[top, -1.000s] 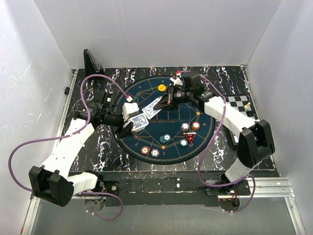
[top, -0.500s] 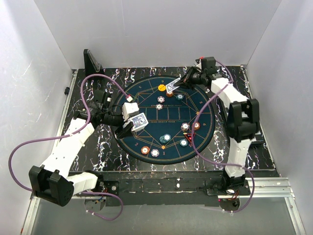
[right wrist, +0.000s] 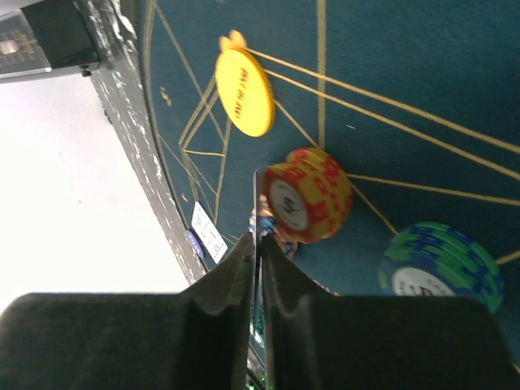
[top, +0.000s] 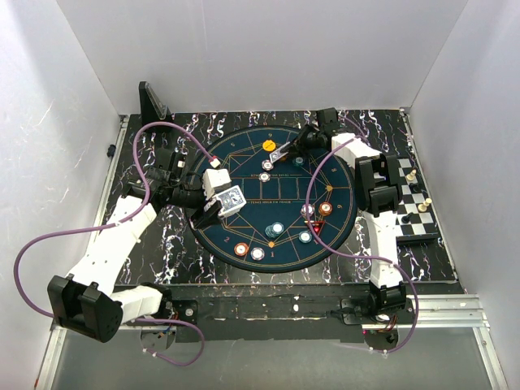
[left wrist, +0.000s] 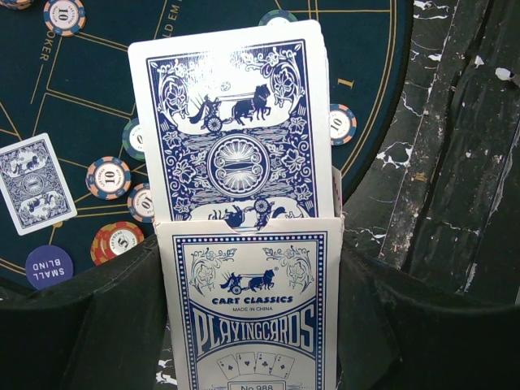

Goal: Distribute texas hold em gaming equipment

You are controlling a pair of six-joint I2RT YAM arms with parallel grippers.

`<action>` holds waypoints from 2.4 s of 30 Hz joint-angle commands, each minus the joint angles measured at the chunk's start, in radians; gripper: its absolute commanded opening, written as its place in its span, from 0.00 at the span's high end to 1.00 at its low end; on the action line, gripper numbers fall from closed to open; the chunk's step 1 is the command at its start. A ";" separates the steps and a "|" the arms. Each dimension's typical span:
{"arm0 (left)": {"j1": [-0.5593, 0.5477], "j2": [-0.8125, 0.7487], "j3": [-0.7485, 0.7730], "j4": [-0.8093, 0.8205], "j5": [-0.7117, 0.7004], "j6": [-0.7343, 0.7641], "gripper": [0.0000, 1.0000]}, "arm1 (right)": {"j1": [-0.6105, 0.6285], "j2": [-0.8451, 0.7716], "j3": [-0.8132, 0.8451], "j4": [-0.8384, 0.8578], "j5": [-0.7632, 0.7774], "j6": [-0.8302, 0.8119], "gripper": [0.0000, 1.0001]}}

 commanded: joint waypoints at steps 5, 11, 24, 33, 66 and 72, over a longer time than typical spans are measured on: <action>-0.005 -0.016 0.033 0.017 0.014 -0.001 0.89 | 0.015 -0.056 -0.028 -0.020 0.057 -0.022 0.62; -0.005 -0.025 0.033 0.014 0.011 -0.007 0.89 | 0.015 -0.070 -0.077 -0.068 0.042 -0.045 0.56; -0.005 -0.036 0.012 -0.001 -0.003 0.019 0.88 | 0.036 -0.340 -0.266 -0.066 -0.021 -0.069 0.48; -0.005 -0.030 0.016 -0.023 0.023 0.053 0.88 | 0.202 -0.726 -0.527 0.030 -0.174 -0.091 0.17; -0.008 -0.036 0.058 -0.034 0.019 0.058 0.88 | 0.514 -0.668 -0.544 0.164 -0.185 -0.028 0.39; -0.010 -0.036 0.059 -0.025 0.022 0.048 0.88 | 0.491 -0.693 -0.568 0.151 -0.176 -0.028 0.46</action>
